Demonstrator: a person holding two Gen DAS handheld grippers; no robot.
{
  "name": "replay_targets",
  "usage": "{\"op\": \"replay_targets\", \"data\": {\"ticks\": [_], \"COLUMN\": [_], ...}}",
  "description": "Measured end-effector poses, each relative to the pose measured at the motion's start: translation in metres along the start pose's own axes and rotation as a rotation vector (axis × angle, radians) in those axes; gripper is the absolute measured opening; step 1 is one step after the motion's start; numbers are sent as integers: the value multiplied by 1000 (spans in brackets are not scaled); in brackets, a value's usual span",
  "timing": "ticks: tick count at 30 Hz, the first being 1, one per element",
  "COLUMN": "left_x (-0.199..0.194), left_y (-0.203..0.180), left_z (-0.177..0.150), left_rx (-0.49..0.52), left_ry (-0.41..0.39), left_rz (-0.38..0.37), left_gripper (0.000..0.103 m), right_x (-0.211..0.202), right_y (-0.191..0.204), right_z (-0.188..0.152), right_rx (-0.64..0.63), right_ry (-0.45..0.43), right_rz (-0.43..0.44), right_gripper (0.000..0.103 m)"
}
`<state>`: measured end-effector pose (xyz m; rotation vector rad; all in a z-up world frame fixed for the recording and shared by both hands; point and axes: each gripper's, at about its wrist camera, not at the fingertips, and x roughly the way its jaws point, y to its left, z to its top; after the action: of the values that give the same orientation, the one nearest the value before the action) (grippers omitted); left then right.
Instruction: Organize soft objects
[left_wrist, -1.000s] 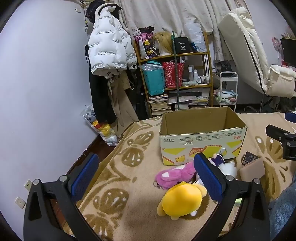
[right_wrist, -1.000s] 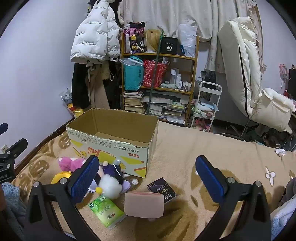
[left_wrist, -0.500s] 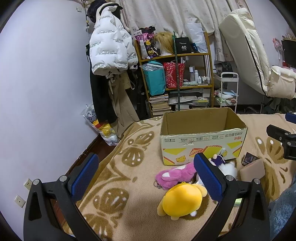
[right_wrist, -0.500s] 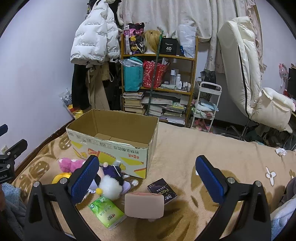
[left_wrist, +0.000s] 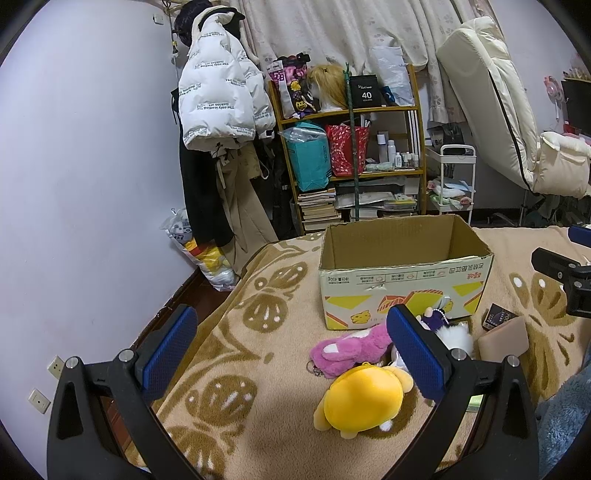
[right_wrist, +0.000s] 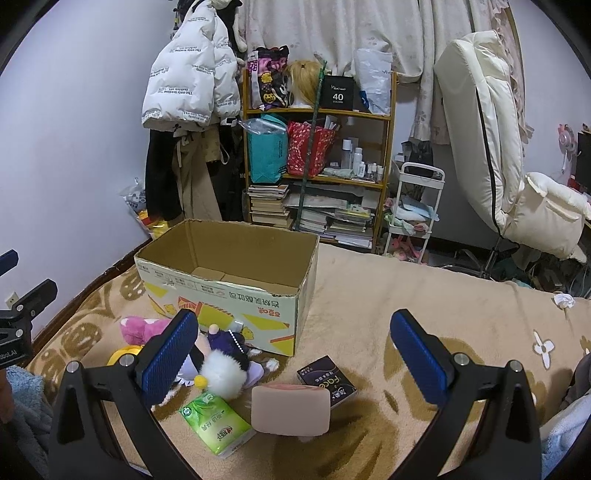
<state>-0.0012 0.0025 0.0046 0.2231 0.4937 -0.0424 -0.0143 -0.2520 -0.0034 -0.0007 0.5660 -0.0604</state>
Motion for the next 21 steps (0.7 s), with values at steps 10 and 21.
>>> {"op": "replay_targets", "data": {"ticks": [10,21], "left_x": [0,-3], "left_y": [0,2], "left_z": [0,0], "left_rx": [-2,-6], "left_ry": [0,2], "left_rz": [0,-4], "left_gripper": [101,101], "right_x": [0,-3], "right_y": [-1,-5], "right_z": [-1,4], "right_rx": [1,5], "right_ry": [-3,-9], "right_rz": [3,1], "right_gripper": [103,103]}}
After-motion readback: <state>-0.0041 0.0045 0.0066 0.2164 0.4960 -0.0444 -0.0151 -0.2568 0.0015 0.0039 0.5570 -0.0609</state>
